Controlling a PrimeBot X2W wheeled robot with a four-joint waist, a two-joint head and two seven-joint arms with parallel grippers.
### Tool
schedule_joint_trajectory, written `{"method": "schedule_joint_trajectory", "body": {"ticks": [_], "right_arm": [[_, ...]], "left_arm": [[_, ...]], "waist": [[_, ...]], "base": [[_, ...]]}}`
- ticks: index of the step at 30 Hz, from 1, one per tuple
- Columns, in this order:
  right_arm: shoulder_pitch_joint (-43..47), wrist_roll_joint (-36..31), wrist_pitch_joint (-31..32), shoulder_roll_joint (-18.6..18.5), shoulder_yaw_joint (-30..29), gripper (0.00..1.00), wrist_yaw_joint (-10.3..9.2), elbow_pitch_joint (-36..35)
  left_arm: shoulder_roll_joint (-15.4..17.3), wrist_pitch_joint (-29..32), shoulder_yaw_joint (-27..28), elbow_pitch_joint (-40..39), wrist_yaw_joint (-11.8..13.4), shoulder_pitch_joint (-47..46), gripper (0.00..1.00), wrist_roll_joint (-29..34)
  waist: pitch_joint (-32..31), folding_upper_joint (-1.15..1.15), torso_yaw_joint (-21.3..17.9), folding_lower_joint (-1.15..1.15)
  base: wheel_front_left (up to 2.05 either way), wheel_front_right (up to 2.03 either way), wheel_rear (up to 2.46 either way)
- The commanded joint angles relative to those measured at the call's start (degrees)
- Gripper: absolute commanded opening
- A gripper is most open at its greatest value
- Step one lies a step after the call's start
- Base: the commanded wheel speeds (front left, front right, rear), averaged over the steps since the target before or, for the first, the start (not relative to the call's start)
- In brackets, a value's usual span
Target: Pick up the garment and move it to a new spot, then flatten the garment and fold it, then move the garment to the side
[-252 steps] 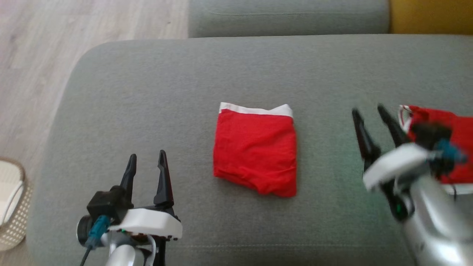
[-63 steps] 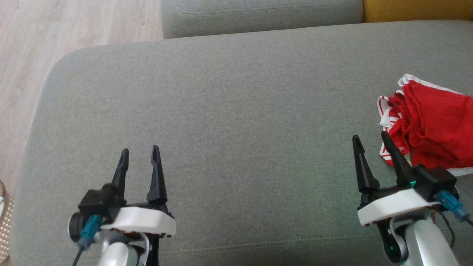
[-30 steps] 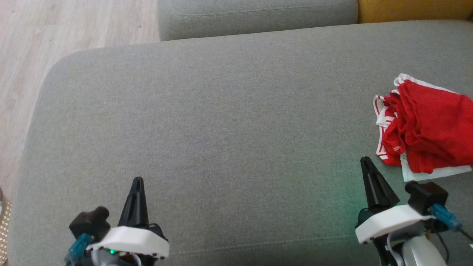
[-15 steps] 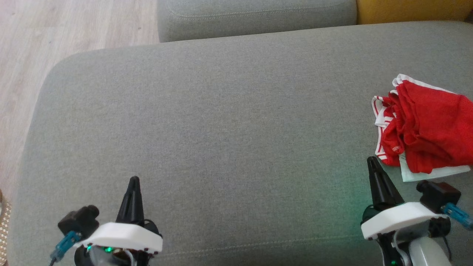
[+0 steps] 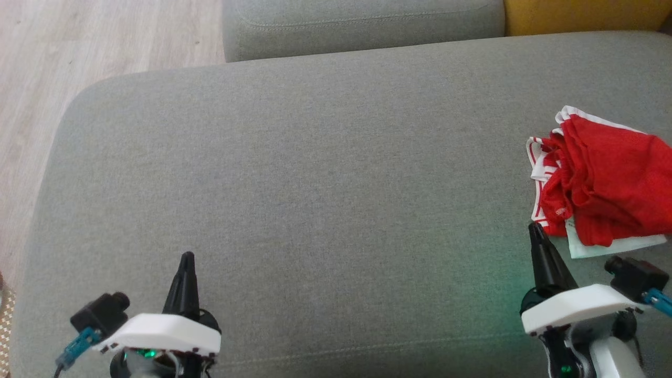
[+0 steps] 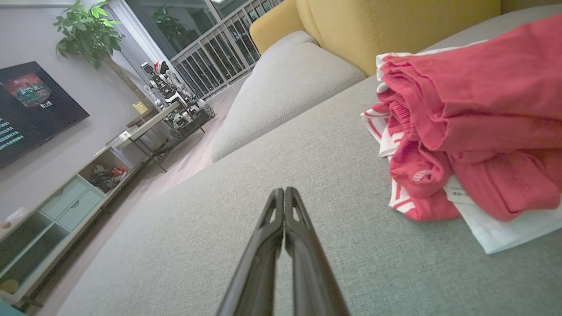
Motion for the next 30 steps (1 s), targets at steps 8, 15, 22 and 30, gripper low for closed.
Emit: {"method": "schedule_joint_trajectory", "body": {"ticks": [8,15,22,30], "right_arm": [[-2.5,6.4,1.7,0.0,-0.5,0.0,-0.01,-2.1],[-2.6,10.4,2.7,0.0,-0.8,0.0,-0.01,-2.1],[-2.7,15.0,3.9,0.0,-1.2,0.0,-0.01,-2.1],[-2.8,20.9,5.4,0.0,-1.6,0.0,-0.01,-2.1]], "left_arm": [[0.9,1.4,2.5,-1.2,-1.3,-3.5,0.0,-5.6],[1.0,2.3,3.2,-0.9,-1.9,-3.9,0.0,-9.1],[1.0,3.4,4.2,-0.5,-2.6,-4.3,0.0,-13.2],[1.1,4.9,5.4,0.0,-3.5,-4.9,0.0,-18.4]], "waist": [[-0.2,0.0,-0.1,0.0],[-0.3,0.0,-0.2,0.0],[-0.4,0.0,-0.2,0.0],[-0.5,0.0,-0.3,0.0]], "base": [[0.0,0.0,0.0],[0.0,0.0,0.0],[0.0,0.0,0.0],[0.0,0.0,0.0]]}}
